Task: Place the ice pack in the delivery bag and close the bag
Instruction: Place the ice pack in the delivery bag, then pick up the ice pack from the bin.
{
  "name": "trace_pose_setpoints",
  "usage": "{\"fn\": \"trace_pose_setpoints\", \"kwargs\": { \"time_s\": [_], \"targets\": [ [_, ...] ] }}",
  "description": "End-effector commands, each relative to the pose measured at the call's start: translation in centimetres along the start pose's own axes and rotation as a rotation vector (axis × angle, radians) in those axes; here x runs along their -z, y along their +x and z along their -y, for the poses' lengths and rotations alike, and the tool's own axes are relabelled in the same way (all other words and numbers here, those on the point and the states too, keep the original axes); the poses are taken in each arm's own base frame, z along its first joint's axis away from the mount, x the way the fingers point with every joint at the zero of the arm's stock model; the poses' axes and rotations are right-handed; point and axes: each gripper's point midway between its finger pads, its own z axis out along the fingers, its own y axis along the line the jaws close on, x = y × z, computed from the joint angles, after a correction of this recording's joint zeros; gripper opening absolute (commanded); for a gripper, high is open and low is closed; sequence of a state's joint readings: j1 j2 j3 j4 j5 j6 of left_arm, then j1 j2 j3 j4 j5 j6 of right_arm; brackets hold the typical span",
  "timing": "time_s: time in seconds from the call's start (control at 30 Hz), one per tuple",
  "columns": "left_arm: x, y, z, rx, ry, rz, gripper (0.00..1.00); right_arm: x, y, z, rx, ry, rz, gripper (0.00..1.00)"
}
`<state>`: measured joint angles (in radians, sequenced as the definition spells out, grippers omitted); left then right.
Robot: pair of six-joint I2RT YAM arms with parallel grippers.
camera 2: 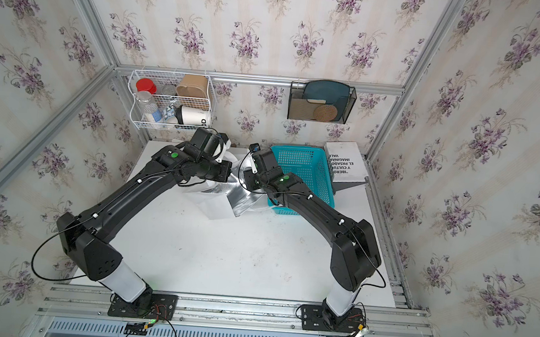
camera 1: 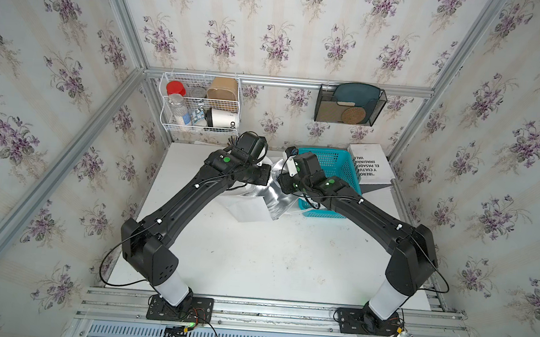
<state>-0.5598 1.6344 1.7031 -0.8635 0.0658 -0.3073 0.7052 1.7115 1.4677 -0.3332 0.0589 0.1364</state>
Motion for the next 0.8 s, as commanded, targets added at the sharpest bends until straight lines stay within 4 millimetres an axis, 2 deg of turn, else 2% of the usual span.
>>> {"fn": "trace_pose_setpoints", "kwargs": {
  "time_s": [0.0,0.1,0.2,0.23,0.3,0.37,0.4,0.47,0.57,0.63,0.7,0.77],
  "targets": [
    [0.0,0.0,-0.3,0.009,-0.01,-0.003,0.0,1.3,-1.5,-1.1,0.018,-0.064,0.067,0.61],
    [0.0,-0.1,-0.3,0.004,-0.01,0.0,0.0,2.9,-2.3,-1.8,0.031,-0.107,0.106,0.65],
    [0.0,-0.2,-0.3,-0.007,-0.012,0.004,0.0,5.5,-4.0,-2.4,0.039,-0.144,0.178,0.65],
    [0.1,-0.3,-0.3,-0.012,-0.014,0.006,0.0,7.0,-4.7,-2.3,0.035,-0.148,0.221,0.65],
    [0.1,-0.2,-0.4,-0.025,-0.016,0.01,0.0,9.8,-5.9,-1.2,0.005,-0.132,0.308,0.69],
    [0.1,-0.2,-0.4,-0.039,-0.016,0.015,0.0,12.0,-6.0,1.3,-0.068,-0.104,0.368,0.76],
    [0.1,-0.2,-0.4,-0.044,-0.013,0.016,0.0,12.4,-5.4,3.0,-0.115,-0.09,0.373,0.78],
    [0.0,-0.2,-0.2,-0.056,0.0,0.02,0.0,12.4,-2.9,8.4,-0.248,-0.014,0.331,0.79],
    [-0.2,-0.1,0.0,-0.063,0.011,0.018,0.0,9.9,3.6,14.7,-0.437,0.088,0.136,0.76],
    [-0.3,-0.2,0.1,-0.068,0.02,0.019,0.0,7.9,7.9,17.4,-0.497,0.164,-0.012,0.75],
    [-0.4,-0.3,0.3,-0.075,0.03,0.021,0.0,5.8,10.8,19.4,-0.5,0.254,-0.133,0.75],
    [-0.6,-0.4,0.5,-0.076,0.037,0.019,0.0,4.2,12.1,20.9,-0.5,0.327,-0.196,0.76]
  ]
}}
